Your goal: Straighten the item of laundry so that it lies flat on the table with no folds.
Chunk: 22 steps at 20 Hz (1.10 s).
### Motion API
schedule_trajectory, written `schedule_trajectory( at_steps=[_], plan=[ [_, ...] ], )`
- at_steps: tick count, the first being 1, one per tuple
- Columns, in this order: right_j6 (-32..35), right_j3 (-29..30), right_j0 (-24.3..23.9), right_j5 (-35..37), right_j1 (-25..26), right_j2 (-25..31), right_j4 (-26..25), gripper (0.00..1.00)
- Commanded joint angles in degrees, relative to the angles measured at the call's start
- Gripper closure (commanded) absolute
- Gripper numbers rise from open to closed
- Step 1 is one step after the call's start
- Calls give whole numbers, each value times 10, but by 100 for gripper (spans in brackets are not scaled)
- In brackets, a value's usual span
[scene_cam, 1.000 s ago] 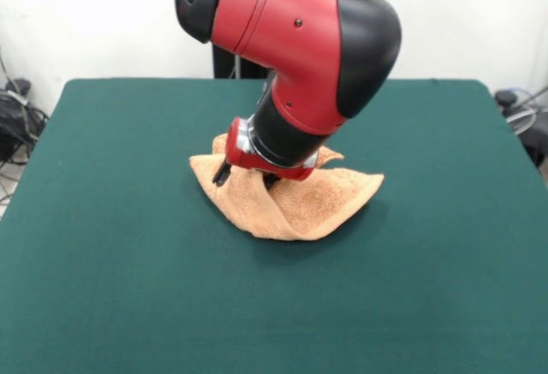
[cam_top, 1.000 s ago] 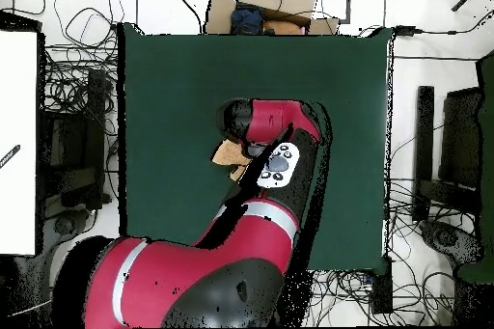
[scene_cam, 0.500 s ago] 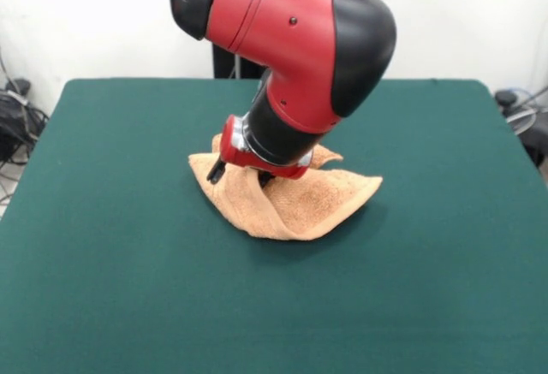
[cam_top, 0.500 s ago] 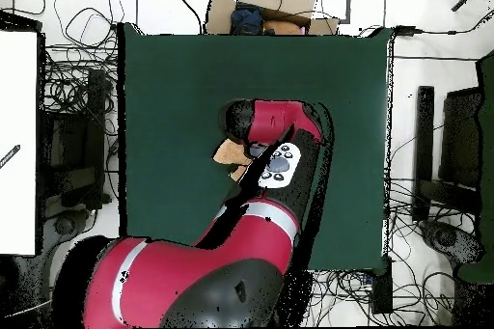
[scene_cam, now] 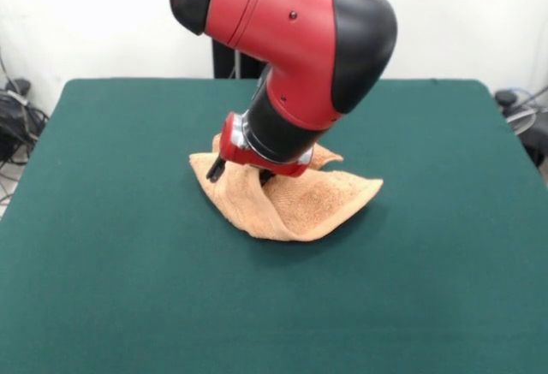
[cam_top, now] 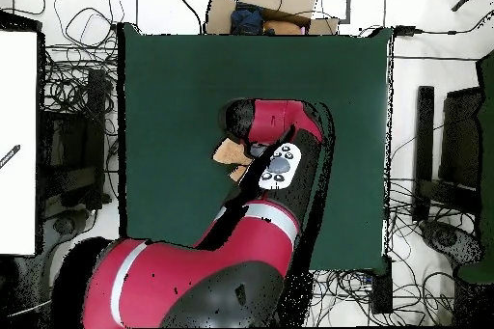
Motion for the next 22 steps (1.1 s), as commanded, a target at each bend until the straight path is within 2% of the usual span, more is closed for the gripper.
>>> schedule_trajectory(
  at_steps=[1,22],
  plan=[
    [84,68,-9,-32,-6,31,-13,0],
    [66,74,-16,-27,-13,45,-13,0]
  ],
)
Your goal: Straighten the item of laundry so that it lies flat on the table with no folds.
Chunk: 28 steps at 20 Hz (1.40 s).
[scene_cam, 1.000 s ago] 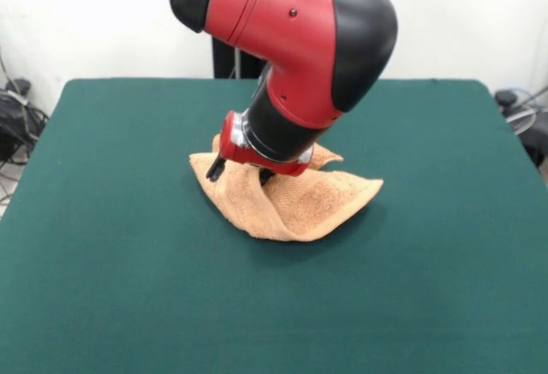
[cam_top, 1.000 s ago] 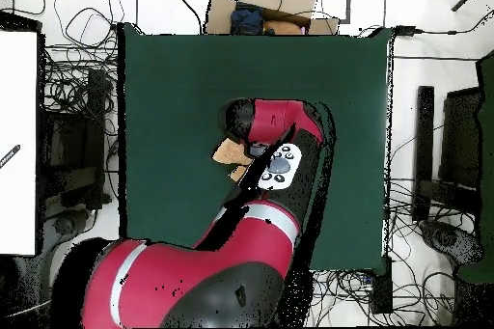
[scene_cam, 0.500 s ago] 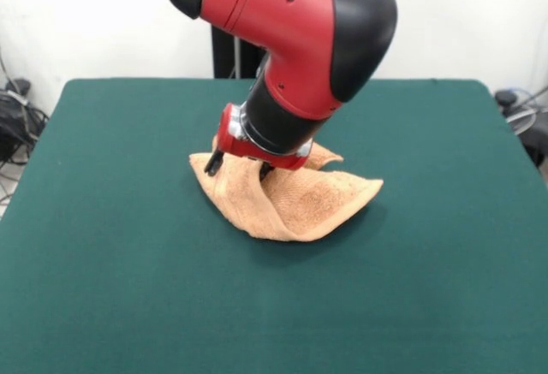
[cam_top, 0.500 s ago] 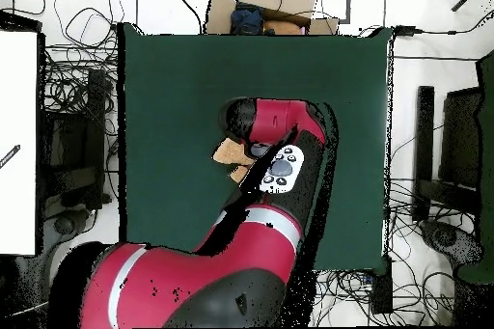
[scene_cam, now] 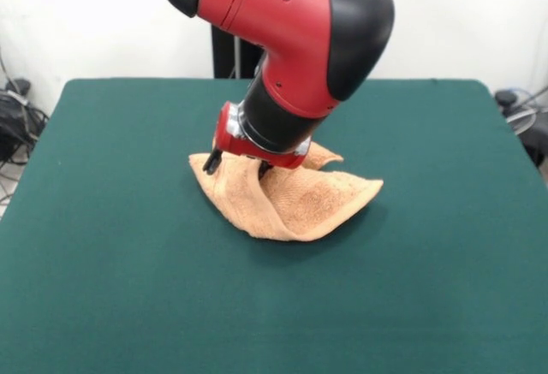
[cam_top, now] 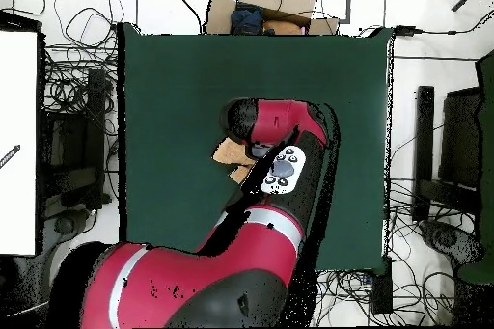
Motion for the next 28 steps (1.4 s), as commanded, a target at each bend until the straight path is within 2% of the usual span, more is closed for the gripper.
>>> schedule_trajectory(
  at_steps=[1,15,16,24,28],
  plan=[
    [67,62,-13,-28,3,45,-13,0],
    [60,64,-16,-31,2,51,-13,0],
    [56,64,-17,-29,2,52,-13,100],
    [33,70,-26,-36,-5,69,-13,100],
    [44,62,-22,-30,0,62,-13,100]
  ],
)
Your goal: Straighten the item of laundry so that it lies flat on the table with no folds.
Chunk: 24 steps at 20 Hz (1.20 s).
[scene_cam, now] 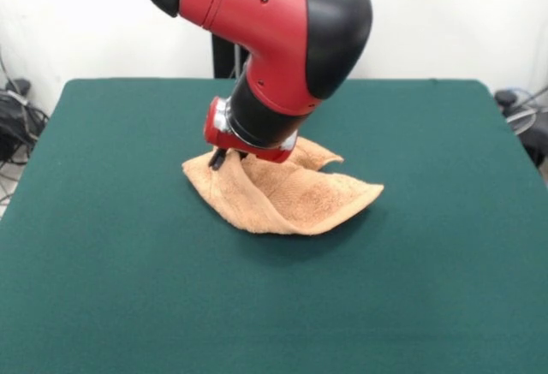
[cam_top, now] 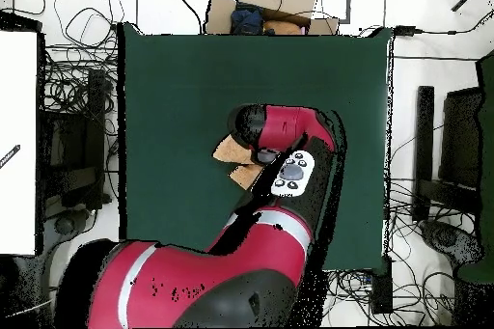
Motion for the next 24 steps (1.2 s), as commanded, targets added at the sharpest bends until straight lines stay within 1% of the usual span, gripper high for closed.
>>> schedule_trajectory(
  at_steps=[1,6,11,15,16,19,24],
  plan=[
    [43,45,-10,-29,0,63,-13,100],
    [43,41,-13,-23,1,68,-7,100],
    [20,37,-25,-15,6,86,-4,100],
    [7,18,-24,7,16,84,-14,100],
    [-2,1,-26,27,23,83,-17,100],
    [-18,-5,-27,42,23,86,-22,100],
    [-40,-12,-41,69,20,100,-17,100]
  ],
)
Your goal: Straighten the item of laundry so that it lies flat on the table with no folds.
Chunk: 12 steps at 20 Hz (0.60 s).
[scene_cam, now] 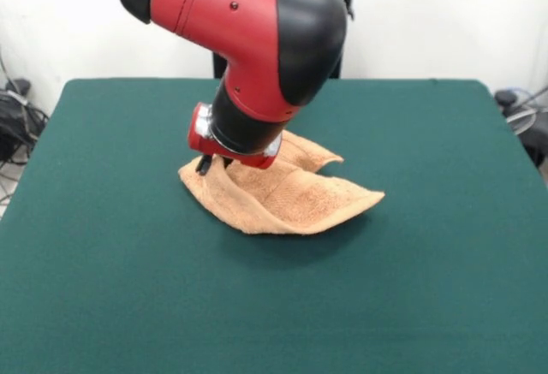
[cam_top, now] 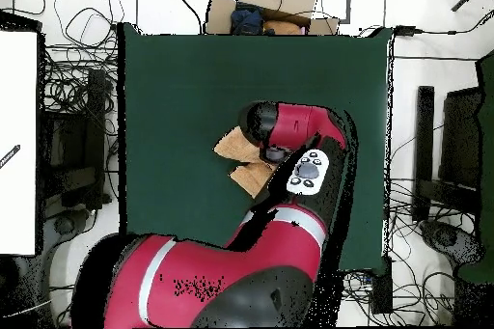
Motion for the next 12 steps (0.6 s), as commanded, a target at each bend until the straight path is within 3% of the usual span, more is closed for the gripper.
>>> schedule_trajectory(
  at_steps=[1,12],
  plan=[
    [-42,2,-19,65,13,93,-16,100],
    [-104,-24,-73,119,24,166,-12,100]
  ],
)
